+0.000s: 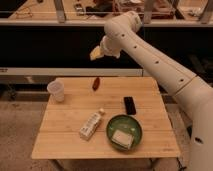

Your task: Place the pepper in the ceramic bowl

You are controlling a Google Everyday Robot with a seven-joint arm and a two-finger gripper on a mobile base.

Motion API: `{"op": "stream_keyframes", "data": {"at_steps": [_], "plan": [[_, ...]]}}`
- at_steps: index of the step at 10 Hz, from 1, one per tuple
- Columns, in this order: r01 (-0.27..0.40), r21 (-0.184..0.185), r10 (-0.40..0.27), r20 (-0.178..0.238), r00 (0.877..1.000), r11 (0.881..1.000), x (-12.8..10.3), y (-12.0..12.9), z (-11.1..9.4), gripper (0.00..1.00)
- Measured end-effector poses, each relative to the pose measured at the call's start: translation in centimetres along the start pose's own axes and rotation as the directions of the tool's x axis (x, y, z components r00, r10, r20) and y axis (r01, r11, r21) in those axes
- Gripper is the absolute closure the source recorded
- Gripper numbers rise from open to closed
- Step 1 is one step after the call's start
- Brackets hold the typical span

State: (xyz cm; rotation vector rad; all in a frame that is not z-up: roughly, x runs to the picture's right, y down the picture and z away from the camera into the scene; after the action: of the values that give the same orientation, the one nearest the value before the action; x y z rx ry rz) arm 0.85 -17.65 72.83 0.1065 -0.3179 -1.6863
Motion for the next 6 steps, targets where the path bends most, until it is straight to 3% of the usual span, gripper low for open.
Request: {"op": "stream_keyframes", "data": {"at_steps": [2,3,6], "plan": [[0.001,-0.003,-0.001,0.006,1.0,1.0,-0.1,0.0,0.3,0.21],[0.001,-0.009,-0.001,0.03,1.0,1.0,-0.6,0.1,2.1,0.21],[-0.023,-0.017,0.025,0.11,0.994,1.0,-2.4,-0.7,12.7,0.21]]}}
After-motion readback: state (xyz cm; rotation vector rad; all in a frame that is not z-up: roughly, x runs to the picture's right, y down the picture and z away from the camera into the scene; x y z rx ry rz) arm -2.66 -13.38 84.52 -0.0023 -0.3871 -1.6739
